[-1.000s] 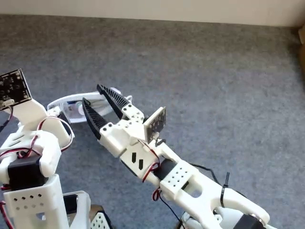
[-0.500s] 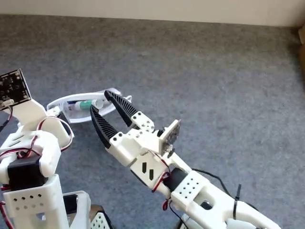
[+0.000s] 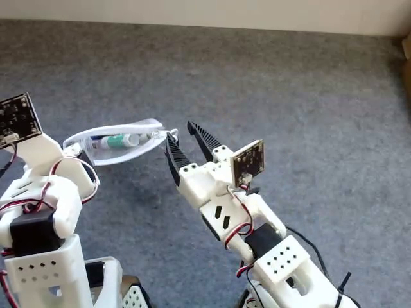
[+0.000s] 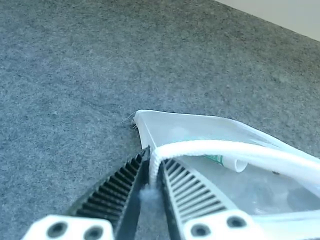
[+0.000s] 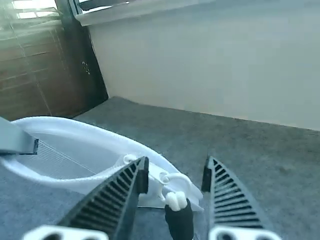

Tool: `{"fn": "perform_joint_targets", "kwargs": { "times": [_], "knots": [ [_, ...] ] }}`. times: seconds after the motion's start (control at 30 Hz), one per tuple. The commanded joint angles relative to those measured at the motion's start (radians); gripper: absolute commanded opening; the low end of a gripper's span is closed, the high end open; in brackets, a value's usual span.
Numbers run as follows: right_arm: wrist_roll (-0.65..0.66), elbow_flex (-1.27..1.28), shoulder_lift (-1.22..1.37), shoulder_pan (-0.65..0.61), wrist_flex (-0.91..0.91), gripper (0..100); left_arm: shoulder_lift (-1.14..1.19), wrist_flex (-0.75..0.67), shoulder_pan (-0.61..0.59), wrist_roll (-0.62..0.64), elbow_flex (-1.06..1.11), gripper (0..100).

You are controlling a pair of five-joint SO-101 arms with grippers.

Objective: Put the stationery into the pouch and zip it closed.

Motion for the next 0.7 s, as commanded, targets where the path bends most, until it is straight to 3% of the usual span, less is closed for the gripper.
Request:
{"fn": "perform_joint_targets", "kwargs": {
  "times": [0.0, 0.23, 0.4, 0.67],
  "knots": [
    [0.014, -0.016, 0.022, 0.021, 0.007, 16.7, -0.015, -0.020, -0.015, 0.008, -0.004, 1],
    [0.014, -0.022, 0.214, 0.021, 0.002, 16.7, -0.015, -0.018, -0.015, 0.008, -0.004, 1],
    [0.014, -0.047, 0.317, 0.021, -0.110, 16.7, -0.015, -0.018, -0.015, 0.008, -0.004, 1],
    [0.014, -0.045, 0.354, 0.015, -0.179, 16.7, -0.015, -0.018, -0.015, 0.008, -0.004, 1]
  ]
}}
